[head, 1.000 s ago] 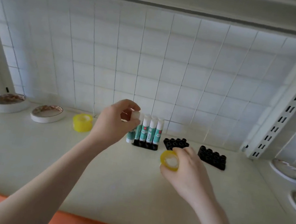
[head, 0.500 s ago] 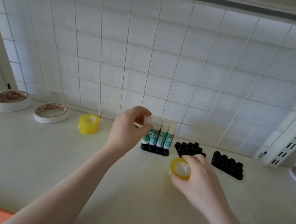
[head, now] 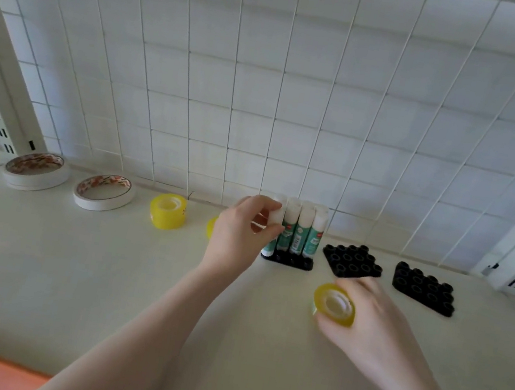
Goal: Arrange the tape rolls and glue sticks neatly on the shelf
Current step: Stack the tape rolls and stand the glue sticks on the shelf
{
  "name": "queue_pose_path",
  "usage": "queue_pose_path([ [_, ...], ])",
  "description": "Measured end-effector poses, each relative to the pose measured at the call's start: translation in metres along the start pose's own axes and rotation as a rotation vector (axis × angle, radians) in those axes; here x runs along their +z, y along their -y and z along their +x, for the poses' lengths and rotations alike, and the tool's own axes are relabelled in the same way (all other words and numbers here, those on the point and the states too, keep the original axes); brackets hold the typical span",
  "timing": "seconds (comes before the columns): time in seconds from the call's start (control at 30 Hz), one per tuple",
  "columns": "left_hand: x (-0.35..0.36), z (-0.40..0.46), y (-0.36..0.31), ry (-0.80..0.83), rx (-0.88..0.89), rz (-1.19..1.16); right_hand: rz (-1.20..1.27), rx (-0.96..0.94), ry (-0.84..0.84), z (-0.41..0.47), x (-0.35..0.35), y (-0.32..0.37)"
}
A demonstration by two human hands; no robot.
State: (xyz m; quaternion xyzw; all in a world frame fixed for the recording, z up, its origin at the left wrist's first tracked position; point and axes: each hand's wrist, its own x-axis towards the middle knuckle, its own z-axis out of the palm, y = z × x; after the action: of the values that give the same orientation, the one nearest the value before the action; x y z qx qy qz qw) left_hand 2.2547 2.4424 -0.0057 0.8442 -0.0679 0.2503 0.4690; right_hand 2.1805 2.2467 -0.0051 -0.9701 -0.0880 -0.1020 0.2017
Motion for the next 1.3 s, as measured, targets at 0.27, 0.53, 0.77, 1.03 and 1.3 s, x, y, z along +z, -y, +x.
queue_pose_path([
  [0.27,0.004,-0.004,0.003,-0.007,0.073,0.031,-0.009,-0.013,0.0,-0.002,0.002,-0.001],
  [0.53,0.005,-0.007,0.001,-0.03,0.104,0.071,-0.015,-0.027,-0.007,-0.004,0.002,-0.002],
  [0.77,-0.002,-0.002,-0.006,0.027,0.131,0.268,-0.006,-0.005,-0.014,-0.004,0.0,-0.002],
  [1.03,-0.021,0.001,-0.02,0.043,0.074,0.363,0.011,-0.067,-0.068,-0.004,-0.011,0.007],
  [1.3,-0.072,-0.026,-0.01,-0.052,0.032,0.562,0.153,-0.163,-0.06,0.009,-0.022,0.027],
])
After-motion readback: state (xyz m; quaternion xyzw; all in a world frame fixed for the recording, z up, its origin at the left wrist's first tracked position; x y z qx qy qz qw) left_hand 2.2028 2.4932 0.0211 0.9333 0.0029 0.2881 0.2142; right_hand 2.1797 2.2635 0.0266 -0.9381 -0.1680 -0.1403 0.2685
